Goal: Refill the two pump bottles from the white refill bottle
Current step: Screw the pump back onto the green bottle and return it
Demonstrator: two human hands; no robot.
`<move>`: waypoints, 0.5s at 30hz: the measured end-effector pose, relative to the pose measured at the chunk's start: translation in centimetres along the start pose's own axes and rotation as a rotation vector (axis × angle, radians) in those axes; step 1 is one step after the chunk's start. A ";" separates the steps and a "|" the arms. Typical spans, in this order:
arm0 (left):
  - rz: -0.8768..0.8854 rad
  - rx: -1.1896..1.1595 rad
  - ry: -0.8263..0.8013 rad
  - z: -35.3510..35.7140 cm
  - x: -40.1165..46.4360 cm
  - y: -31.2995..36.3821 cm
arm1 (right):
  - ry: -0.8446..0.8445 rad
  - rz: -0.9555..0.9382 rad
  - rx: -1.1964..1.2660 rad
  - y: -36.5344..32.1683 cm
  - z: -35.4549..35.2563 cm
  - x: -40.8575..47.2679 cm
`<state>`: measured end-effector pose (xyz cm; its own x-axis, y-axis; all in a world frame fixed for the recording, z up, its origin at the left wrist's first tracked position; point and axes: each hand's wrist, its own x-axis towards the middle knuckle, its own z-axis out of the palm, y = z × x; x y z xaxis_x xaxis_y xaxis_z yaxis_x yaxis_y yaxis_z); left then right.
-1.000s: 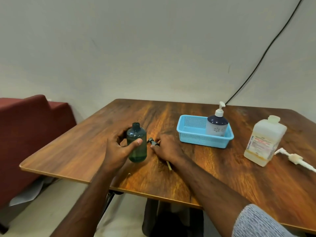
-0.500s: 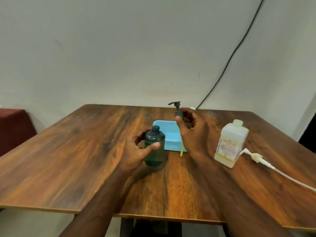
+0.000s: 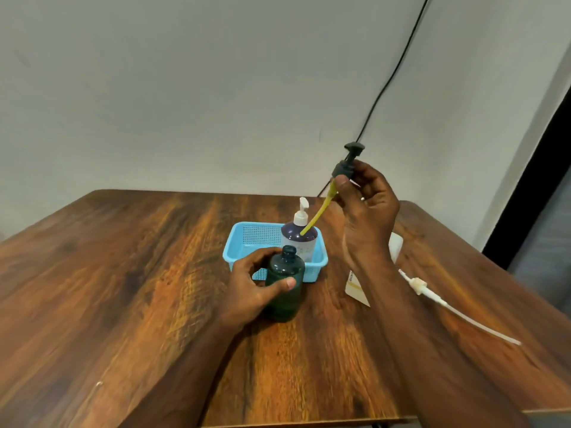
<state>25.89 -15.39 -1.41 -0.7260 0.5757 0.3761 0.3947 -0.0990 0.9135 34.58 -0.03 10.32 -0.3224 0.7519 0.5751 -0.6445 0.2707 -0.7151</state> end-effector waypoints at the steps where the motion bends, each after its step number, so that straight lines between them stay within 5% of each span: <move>1: 0.001 0.010 0.002 -0.1 0.1 -0.1 | -0.023 0.014 0.034 -0.1 0.2 0.2; 15: 0.036 0.007 -0.016 -0.5 0.0 -0.3 | -0.374 0.060 -0.173 1.0 1.2 -2.3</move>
<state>25.55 -15.75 -1.61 -0.7026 0.5845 0.4060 0.4243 -0.1139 0.8983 33.87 -2.22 8.77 -0.6061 0.5074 0.6125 -0.5014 0.3541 -0.7895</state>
